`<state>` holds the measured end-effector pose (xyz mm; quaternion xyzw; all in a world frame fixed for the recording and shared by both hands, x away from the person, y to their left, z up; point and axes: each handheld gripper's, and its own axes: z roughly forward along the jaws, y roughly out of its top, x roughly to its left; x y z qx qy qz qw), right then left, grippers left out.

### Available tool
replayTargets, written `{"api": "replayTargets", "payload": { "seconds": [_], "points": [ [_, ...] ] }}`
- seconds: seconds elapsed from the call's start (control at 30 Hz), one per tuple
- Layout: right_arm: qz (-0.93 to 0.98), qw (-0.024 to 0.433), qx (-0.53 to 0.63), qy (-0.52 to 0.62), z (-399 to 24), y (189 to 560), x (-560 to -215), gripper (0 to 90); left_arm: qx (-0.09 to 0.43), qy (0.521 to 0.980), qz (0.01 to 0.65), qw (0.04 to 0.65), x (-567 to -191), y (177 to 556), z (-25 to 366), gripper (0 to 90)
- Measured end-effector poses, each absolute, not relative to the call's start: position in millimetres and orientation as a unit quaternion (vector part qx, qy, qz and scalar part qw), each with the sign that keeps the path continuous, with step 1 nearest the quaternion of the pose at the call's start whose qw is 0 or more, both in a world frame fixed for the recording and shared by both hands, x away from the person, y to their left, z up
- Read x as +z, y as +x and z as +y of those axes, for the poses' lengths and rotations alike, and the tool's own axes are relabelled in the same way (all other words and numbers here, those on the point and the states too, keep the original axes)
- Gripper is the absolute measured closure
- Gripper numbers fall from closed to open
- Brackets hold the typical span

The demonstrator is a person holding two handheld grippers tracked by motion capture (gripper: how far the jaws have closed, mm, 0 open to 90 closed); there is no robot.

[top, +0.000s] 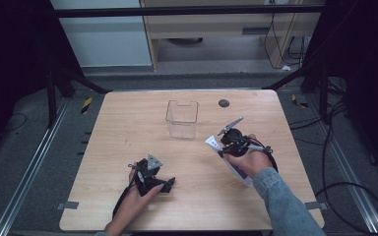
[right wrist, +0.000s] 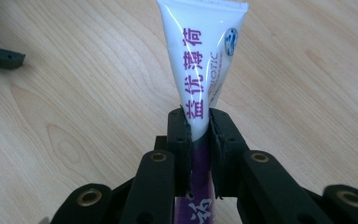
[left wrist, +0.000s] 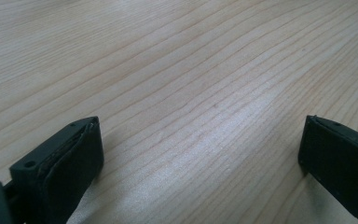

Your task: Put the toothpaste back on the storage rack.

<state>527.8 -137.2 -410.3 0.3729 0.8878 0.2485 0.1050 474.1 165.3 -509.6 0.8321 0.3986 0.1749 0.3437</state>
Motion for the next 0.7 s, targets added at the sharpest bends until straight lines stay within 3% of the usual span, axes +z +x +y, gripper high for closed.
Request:
{"api": "replayTargets", "payload": {
  "seconds": [0.47, 0.7],
  "points": [
    [0.854, 0.154, 0.335, 0.366, -150, 515, -368, 79.6, 0.175, 0.832, 0.399, 0.344, -510, 474, 165, 0.0],
    [0.843, 0.168, 0.359, 0.365, -149, 516, -363, 79.6, 0.175, 0.832, 0.399, 0.344, -510, 474, 165, 0.0]
  ]
}}
